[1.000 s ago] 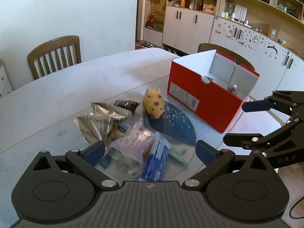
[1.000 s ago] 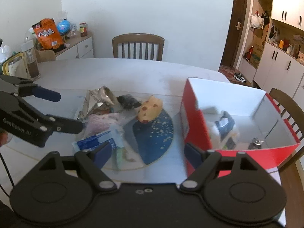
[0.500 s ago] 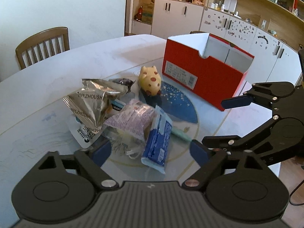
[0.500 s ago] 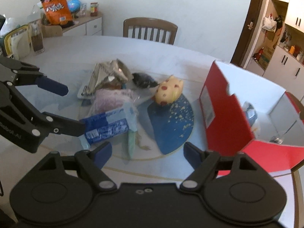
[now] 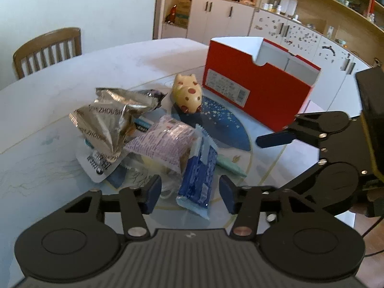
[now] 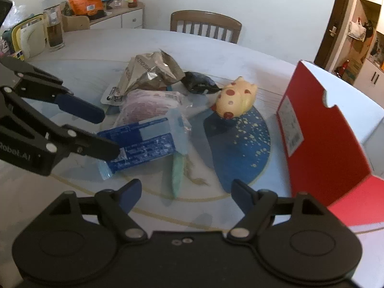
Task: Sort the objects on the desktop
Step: 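Close left tool on the blue tube package while right tool grasps the mint-green stick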
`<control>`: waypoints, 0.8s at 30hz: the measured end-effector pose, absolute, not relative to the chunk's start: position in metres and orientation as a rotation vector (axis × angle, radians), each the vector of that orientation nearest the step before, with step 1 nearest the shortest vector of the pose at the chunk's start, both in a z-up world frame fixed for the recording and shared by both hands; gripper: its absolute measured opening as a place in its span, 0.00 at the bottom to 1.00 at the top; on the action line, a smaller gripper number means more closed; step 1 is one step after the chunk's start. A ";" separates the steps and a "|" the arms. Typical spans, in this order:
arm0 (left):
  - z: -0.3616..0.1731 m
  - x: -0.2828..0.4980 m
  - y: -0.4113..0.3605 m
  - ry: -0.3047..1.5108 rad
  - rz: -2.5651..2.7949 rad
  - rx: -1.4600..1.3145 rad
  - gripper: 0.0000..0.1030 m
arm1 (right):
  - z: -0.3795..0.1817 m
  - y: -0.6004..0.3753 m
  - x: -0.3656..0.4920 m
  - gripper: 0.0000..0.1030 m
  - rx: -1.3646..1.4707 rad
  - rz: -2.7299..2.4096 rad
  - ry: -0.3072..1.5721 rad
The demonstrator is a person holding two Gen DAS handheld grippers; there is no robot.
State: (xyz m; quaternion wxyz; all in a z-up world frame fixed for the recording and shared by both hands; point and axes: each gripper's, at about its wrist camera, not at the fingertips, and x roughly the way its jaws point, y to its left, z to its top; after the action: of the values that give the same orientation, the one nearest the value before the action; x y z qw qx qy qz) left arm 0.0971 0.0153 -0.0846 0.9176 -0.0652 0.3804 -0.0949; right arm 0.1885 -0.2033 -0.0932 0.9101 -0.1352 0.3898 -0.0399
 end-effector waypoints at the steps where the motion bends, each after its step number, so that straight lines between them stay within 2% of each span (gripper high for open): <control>1: -0.084 0.097 0.015 0.777 -0.205 -0.129 0.48 | -0.094 -0.203 0.190 0.78 -0.279 -0.078 0.806; 4: -0.085 0.100 0.013 0.779 -0.223 -0.124 0.44 | -0.097 -0.202 0.193 0.77 -0.279 -0.070 0.804; 12: -0.094 0.109 0.013 0.799 -0.227 -0.146 0.43 | -0.103 -0.203 0.202 0.74 -0.258 -0.050 0.793; 16: -0.098 0.114 0.014 0.810 -0.235 -0.164 0.41 | -0.102 -0.206 0.205 0.57 -0.216 -0.020 0.787; 21: -0.101 0.118 0.016 0.831 -0.227 -0.183 0.32 | -0.103 -0.209 0.203 0.55 -0.186 -0.015 0.770; 24: -0.101 0.117 0.015 0.834 -0.225 -0.181 0.30 | -0.103 -0.208 0.201 0.48 -0.186 -0.016 0.763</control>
State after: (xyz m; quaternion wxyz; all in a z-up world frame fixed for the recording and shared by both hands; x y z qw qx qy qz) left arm 0.1173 0.0146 -0.1011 0.9043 -0.0874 0.4035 -0.1087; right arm 0.2014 -0.2084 -0.1033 0.9239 -0.0906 0.3717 -0.0079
